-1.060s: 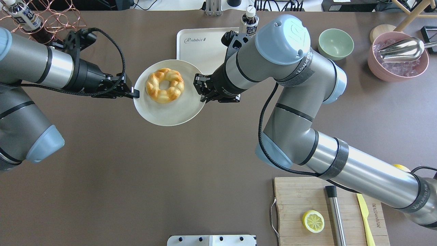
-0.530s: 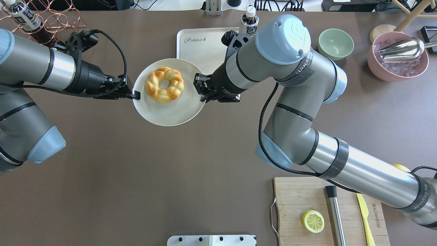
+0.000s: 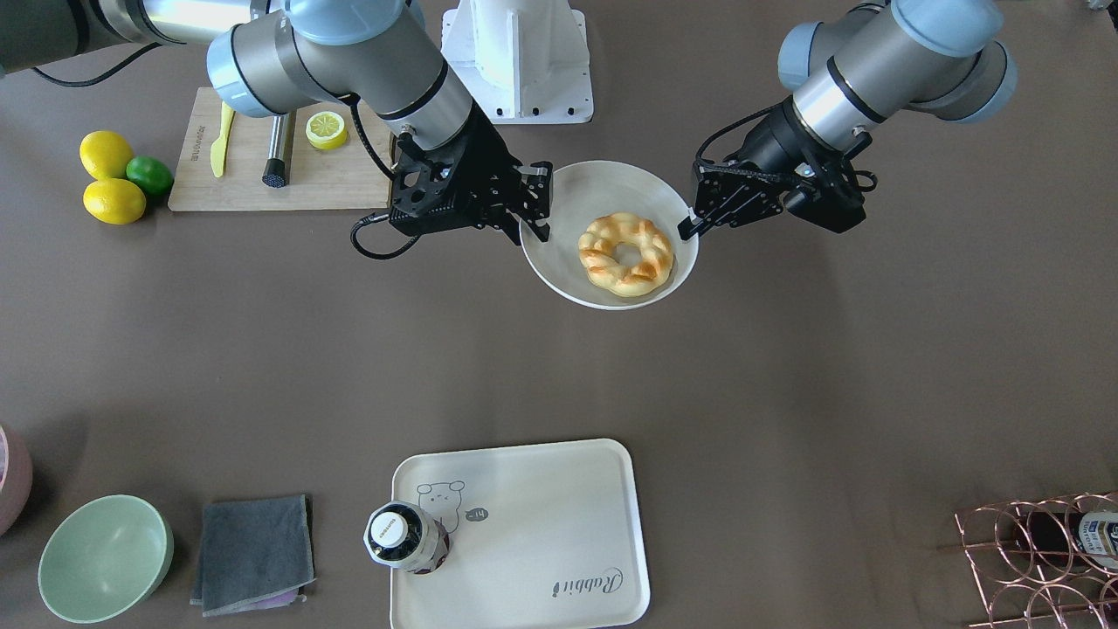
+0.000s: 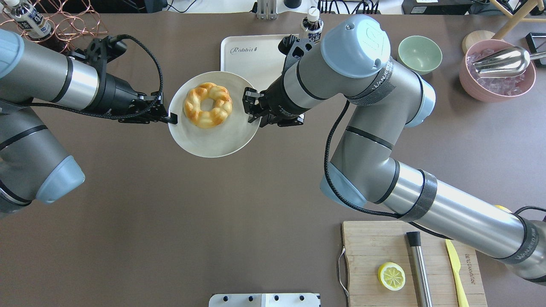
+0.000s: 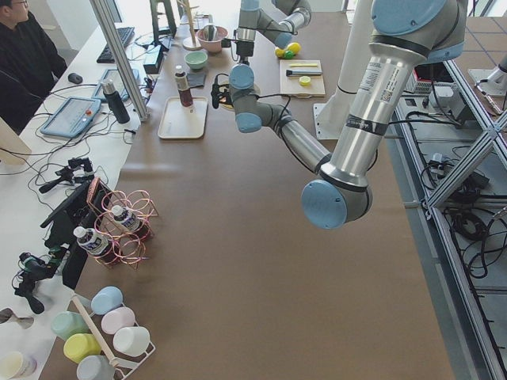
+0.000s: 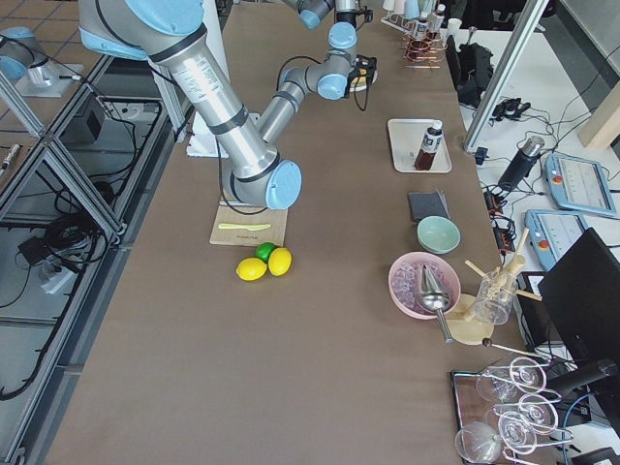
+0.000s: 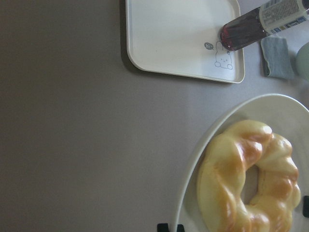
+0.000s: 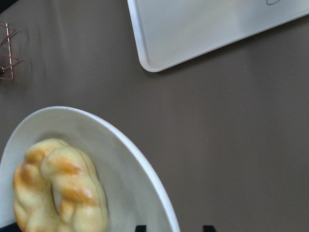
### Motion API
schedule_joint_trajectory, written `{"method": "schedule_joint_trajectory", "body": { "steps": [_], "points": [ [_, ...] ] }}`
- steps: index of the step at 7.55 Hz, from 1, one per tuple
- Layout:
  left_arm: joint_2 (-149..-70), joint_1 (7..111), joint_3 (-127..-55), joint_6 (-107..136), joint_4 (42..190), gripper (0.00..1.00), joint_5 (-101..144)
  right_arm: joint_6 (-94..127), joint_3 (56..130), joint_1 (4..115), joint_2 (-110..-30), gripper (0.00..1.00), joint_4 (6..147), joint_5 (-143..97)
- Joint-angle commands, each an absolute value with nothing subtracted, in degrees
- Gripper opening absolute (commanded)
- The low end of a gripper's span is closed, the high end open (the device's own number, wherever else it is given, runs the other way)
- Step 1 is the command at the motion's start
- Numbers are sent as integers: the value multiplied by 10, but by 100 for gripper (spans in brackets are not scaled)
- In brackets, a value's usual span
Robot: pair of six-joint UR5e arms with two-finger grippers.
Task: Place donut on tray
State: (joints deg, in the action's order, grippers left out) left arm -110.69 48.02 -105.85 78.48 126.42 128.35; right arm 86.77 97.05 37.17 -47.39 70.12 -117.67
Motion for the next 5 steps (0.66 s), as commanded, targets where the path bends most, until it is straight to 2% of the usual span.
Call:
{"method": "schedule_joint_trajectory", "body": {
  "steps": [1, 5],
  "points": [
    [-1124, 480, -1076, 785, 1206, 0, 1282, 869, 972, 388, -473, 100, 701, -1183],
    [-1117, 470, -1059, 784, 1203, 0, 1281, 877, 974, 438, -475, 100, 702, -1256]
  ]
}}
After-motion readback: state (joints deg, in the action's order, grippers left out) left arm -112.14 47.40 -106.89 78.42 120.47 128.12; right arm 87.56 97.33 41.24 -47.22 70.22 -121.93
